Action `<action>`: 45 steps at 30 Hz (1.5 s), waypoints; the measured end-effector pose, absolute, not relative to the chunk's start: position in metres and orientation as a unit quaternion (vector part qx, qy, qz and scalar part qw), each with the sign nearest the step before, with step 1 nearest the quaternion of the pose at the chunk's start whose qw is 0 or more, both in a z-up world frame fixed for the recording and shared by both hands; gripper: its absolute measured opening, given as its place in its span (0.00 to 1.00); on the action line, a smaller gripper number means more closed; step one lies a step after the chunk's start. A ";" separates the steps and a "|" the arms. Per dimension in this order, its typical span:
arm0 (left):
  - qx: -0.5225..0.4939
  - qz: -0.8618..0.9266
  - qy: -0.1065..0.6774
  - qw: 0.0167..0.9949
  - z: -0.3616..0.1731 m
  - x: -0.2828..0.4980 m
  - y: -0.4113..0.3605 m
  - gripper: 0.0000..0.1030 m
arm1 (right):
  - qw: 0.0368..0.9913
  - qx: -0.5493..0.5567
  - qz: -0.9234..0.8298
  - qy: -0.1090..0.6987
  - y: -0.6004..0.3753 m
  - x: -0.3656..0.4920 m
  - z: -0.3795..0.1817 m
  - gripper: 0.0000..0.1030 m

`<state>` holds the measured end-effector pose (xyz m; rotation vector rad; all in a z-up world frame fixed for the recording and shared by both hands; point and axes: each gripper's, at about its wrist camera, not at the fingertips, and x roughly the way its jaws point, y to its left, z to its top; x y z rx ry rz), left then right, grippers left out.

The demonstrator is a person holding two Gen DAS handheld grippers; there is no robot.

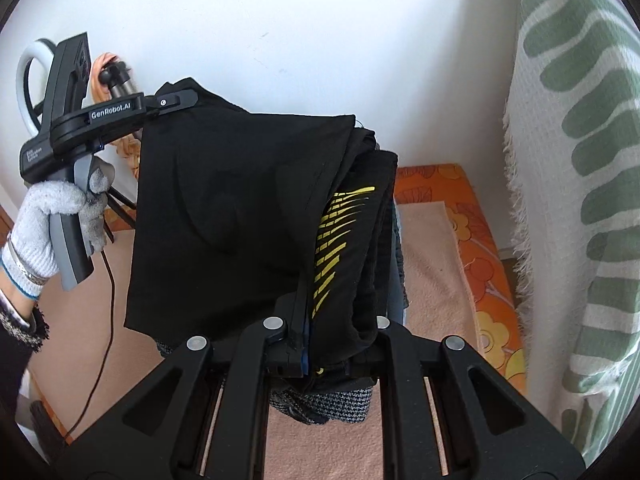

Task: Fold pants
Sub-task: 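Carry the shorts with both grippers and lower them onto the clothes stack, then open both grippers and withdraw from the stack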

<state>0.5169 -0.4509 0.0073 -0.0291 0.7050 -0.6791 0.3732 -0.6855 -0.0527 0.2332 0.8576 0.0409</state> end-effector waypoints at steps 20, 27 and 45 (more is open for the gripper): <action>0.007 -0.320 0.341 0.884 0.039 0.469 -0.421 0.69 | 0.899 0.174 -0.037 0.401 -0.704 0.335 -0.028 0.69; 0.002 -0.341 0.346 0.874 0.046 0.420 -0.400 0.71 | 0.909 0.172 -0.044 0.378 -0.690 0.305 0.003 0.73; 0.002 -0.369 0.300 0.880 0.087 0.284 -0.331 0.78 | 0.936 0.107 -0.065 0.330 -0.596 0.215 0.054 0.89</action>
